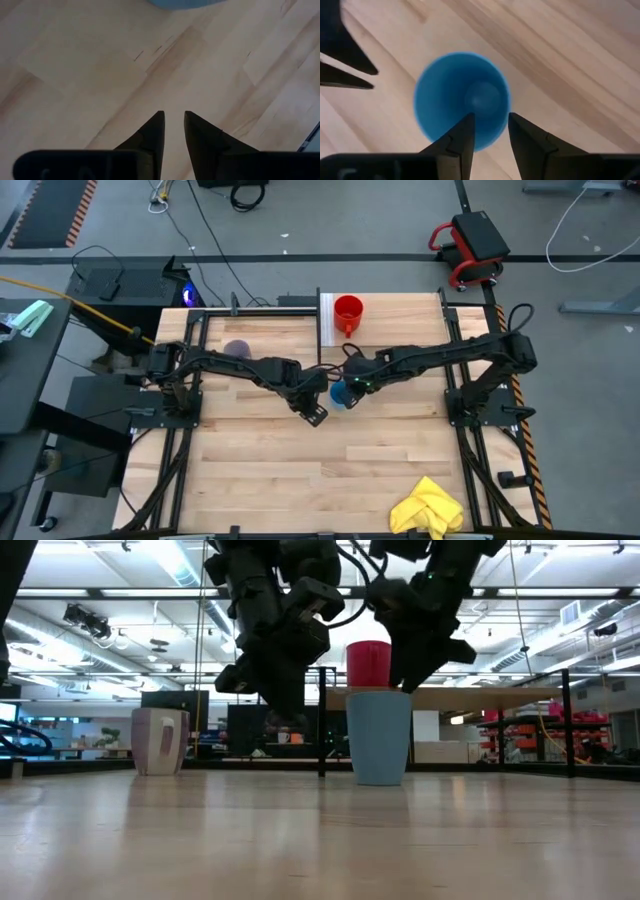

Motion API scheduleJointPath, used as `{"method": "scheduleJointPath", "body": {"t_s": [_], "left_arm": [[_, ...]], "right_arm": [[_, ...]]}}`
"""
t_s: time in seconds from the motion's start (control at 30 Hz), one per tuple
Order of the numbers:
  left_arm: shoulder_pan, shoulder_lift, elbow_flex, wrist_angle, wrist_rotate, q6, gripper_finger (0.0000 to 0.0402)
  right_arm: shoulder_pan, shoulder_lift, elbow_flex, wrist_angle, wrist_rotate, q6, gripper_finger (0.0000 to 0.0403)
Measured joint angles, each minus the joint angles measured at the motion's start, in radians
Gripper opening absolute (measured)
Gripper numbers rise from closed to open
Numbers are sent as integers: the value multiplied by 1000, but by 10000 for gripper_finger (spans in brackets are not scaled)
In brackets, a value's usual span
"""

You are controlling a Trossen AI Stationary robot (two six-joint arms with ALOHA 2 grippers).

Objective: Stack small to large cups/mugs on shelf
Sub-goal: Put the blue cup on the shelf

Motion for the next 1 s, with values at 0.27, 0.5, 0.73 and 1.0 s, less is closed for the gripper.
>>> {"method": "scheduleJointPath", "body": {"t_s": [0.27, 0.5, 0.73, 1.0], "left_arm": [[-25, 0, 0, -6, -2, 1, 86], [-38, 0, 0, -10, -7, 1, 80], [-41, 0, 0, -8, -10, 1, 82], [-41, 0, 0, -7, -10, 0, 79]], "right_arm": [[-24, 18, 0, 7, 0, -21, 126], [-28, 22, 0, 1, 0, -43, 125], [-27, 22, 0, -6, -7, -46, 125], [-27, 22, 0, -8, -7, -46, 125]]}}
